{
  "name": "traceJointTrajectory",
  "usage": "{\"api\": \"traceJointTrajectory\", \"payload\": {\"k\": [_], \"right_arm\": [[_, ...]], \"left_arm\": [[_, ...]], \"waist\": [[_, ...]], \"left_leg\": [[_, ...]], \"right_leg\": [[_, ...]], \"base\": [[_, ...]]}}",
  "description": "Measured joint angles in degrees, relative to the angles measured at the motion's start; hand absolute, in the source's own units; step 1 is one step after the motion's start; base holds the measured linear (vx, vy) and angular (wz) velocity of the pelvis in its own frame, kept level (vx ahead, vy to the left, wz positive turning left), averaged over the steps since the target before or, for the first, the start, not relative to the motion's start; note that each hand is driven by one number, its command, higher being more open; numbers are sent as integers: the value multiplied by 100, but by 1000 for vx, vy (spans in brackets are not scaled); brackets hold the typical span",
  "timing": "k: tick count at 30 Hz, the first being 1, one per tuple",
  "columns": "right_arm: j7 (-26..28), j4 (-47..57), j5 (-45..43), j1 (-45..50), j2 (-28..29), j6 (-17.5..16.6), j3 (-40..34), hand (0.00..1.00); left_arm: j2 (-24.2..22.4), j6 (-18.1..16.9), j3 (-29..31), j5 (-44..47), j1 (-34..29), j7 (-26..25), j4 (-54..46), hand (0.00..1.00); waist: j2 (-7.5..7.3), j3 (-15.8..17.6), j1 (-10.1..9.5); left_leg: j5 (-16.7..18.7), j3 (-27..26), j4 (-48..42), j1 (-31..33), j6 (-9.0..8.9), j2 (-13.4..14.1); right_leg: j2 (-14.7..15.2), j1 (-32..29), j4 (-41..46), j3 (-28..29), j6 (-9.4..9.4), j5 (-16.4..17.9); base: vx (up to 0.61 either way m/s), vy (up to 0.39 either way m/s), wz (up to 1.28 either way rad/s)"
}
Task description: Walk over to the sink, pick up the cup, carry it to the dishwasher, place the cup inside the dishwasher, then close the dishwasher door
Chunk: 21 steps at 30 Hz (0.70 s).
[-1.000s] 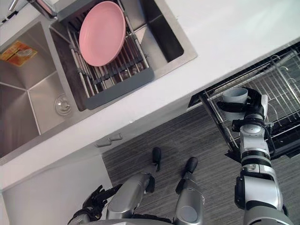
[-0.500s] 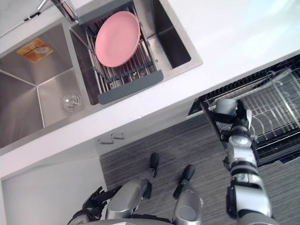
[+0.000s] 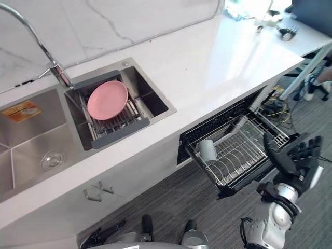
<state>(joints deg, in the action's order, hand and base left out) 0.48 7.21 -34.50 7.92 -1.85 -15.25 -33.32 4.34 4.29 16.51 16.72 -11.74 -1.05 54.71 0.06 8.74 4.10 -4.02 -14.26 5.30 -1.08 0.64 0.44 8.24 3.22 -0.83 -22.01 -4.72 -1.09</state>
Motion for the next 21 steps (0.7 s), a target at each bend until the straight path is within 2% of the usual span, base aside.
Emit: {"api": "traceJointTrajectory", "payload": {"k": [4, 7, 8, 10, 13, 14, 15, 16, 17, 18, 19, 21], "right_arm": [[1100, 338, -720, 7, 31, 143, 220, 100], [1812, 349, -811, 6, 38, 601, 954, 100], [1887, 329, -810, 6, 38, 684, 1114, 100], [2056, 211, -806, -16, 37, 925, 1611, 100], [2079, 95, -786, -87, 35, 1057, 1960, 100], [2064, -12, -784, -153, 14, 1088, 2065, 100], [1985, -74, -785, -185, 11, 1106, 2132, 100], [1951, -98, -786, -185, 10, 1108, 2158, 100], [1917, -146, -788, -181, 6, 1118, 2186, 100], [1913, -191, -790, -157, -2, 1140, 2194, 100], [1913, -196, -791, -146, -10, 1158, 2193, 100], [1963, -179, -796, -126, -37, 1178, 2193, 100]], "left_arm": [[6, 128, -46, 26, -16, -2, 92, 100], [55, 250, -194, 91, -14, -64, 143, 100], [70, 262, -247, 132, -12, -82, 149, 100], [109, 304, -369, 135, 51, -120, 190, 100], [176, 316, -524, 125, 61, -122, 188, 100], [193, 351, -580, 115, 57, -121, 196, 100], [226, 413, -595, 33, 41, -118, 201, 100], [247, 436, -585, 17, 32, -116, 195, 100], [294, 478, -583, 16, 27, -129, 190, 100], [359, 505, -582, 18, 46, -149, 173, 100], [382, 525, -580, 8, 66, -151, 173, 100], [409, 597, -564, -51, 163, -130, 214, 100]], "waist": [[-16, -148, 0], [-33, -207, -29], [-35, -206, -43], [-61, -213, -206], [-121, -228, -347], [-121, -236, -383], [-151, -219, -408], [-170, -218, -418], [-181, -217, -401], [-233, -183, -381], [-236, -173, -367], [-241, -164, -296]], "left_leg": [[52, -91, 0, -144, -48, -12], [69, -6, -1, -223, -53, -53], [70, 37, -1, -245, -51, -68], [84, 244, -1, -317, -28, -165], [105, 490, 0, -348, 6, -306], [145, 628, 0, -338, 64, -328], [139, 725, -1, -340, 76, -328], [136, 788, -1, -340, 102, -323], [102, 992, -7, -362, 225, -288], [99, 1203, -44, -326, 232, -226], [99, 1308, -70, -285, 232, -177], [143, 1702, -224, -135, 166, 32]], "right_leg": [[11, 95, -22, 103, -13, -9], [91, 119, 202, 27, -60, 134], [124, 119, 297, -12, -71, 194], [302, 117, 736, -153, -134, 465], [540, 82, 1217, -353, -189, 712], [642, -105, 1726, -338, -69, 780], [751, -406, 2429, -133, 135, 810], [771, -546, 2728, 53, 222, 782], [738, -793, 3176, 386, 391, 778], [571, -882, 3138, 728, 344, 1026], [438, -901, 2958, 880, 305, 1108], [-138, -1023, 2245, 1619, 248, 1130]], "base": [[56, 22, -20], [49, 21, 12], [42, 26, 34], [36, 35, 45], [25, 42, 52], [24, 70, 56], [14, 56, 55], [52, 44, 57], [67, -3, 68], [87, -30, 74], [77, -77, 84], [71, -104, 81]]}}
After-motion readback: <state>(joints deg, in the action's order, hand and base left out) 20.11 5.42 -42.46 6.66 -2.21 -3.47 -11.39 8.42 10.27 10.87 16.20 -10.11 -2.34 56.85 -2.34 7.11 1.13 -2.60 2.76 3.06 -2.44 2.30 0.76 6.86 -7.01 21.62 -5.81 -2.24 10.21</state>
